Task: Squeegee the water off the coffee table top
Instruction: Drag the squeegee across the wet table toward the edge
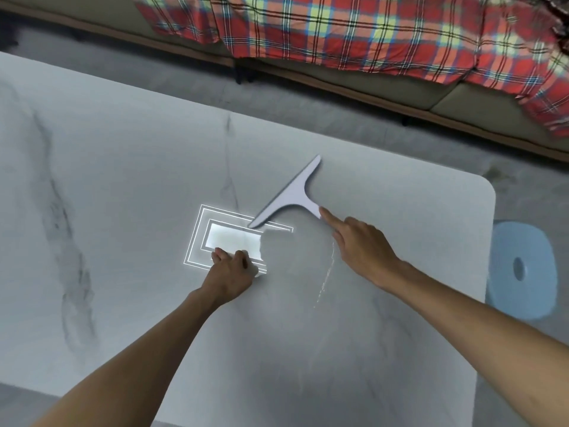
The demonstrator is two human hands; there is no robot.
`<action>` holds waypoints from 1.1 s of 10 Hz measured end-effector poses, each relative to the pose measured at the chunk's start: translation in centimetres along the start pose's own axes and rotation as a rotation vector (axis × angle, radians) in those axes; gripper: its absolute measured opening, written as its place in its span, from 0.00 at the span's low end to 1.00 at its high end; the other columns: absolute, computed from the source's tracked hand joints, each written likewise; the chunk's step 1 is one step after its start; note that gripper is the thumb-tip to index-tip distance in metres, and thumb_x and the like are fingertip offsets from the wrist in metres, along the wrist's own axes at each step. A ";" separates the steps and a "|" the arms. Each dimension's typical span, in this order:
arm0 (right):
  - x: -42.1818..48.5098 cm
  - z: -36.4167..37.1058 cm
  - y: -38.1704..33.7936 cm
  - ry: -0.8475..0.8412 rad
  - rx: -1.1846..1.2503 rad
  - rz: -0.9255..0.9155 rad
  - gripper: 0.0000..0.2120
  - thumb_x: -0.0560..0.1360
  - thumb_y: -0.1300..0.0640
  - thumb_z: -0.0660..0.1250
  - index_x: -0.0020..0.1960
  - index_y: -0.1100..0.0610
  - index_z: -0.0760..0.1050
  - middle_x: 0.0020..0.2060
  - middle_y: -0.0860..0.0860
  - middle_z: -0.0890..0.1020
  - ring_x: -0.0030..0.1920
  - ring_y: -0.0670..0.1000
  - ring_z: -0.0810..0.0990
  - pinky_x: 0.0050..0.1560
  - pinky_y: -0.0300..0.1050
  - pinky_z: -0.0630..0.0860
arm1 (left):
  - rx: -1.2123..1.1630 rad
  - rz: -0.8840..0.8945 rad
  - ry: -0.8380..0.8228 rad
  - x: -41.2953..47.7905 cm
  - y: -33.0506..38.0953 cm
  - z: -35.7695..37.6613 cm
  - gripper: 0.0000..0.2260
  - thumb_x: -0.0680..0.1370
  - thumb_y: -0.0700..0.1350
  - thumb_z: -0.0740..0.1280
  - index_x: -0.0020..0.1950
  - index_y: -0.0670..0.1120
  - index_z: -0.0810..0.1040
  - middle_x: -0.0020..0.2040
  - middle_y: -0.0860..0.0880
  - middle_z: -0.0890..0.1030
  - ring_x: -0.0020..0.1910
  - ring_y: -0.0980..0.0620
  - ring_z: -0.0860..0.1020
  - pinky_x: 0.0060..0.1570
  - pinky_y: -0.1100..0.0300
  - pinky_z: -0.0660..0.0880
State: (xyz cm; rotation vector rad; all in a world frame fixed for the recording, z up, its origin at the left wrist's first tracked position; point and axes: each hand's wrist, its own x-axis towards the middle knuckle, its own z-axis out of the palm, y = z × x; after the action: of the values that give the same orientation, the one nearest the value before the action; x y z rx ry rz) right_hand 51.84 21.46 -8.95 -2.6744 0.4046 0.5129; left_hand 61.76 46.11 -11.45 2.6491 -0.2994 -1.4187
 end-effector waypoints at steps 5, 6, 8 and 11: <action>-13.2 -3.0 8.8 -0.003 -0.140 0.192 0.26 0.79 0.53 0.55 0.74 0.34 0.54 0.40 0.49 0.76 0.40 0.57 0.79 0.35 0.45 0.64 | -0.117 0.111 0.155 -0.6 4.8 3.3 0.22 0.76 0.39 0.45 0.66 0.39 0.69 0.61 0.38 0.72 0.60 0.41 0.70 0.59 0.53 0.70; -8.6 -4.5 8.2 0.088 -0.075 0.186 0.25 0.79 0.53 0.55 0.73 0.36 0.57 0.43 0.53 0.78 0.42 0.60 0.79 0.37 0.46 0.66 | -0.159 0.095 0.141 -0.1 5.5 3.4 0.14 0.76 0.39 0.55 0.58 0.39 0.73 0.58 0.36 0.71 0.59 0.38 0.70 0.61 0.51 0.70; 4.6 -5.3 5.6 0.183 0.030 0.223 0.23 0.79 0.57 0.56 0.73 0.43 0.62 0.53 0.60 0.80 0.51 0.65 0.76 0.43 0.51 0.67 | -0.123 0.041 0.019 1.8 6.6 3.8 0.20 0.77 0.44 0.63 0.67 0.38 0.71 0.73 0.34 0.60 0.72 0.35 0.62 0.70 0.42 0.64; -3.3 -2.4 6.2 0.040 0.016 0.295 0.28 0.79 0.59 0.55 0.76 0.42 0.53 0.44 0.57 0.77 0.41 0.63 0.76 0.39 0.50 0.70 | -0.062 0.023 -0.072 2.8 7.3 2.8 0.23 0.75 0.42 0.63 0.70 0.40 0.68 0.74 0.34 0.57 0.74 0.35 0.59 0.72 0.40 0.60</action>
State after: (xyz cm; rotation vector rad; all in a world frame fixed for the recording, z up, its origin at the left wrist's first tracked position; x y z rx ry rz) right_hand 47.47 15.61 -7.54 -2.6259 0.8194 0.5375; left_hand 60.08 38.33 -13.86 2.5421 -0.2869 -1.4933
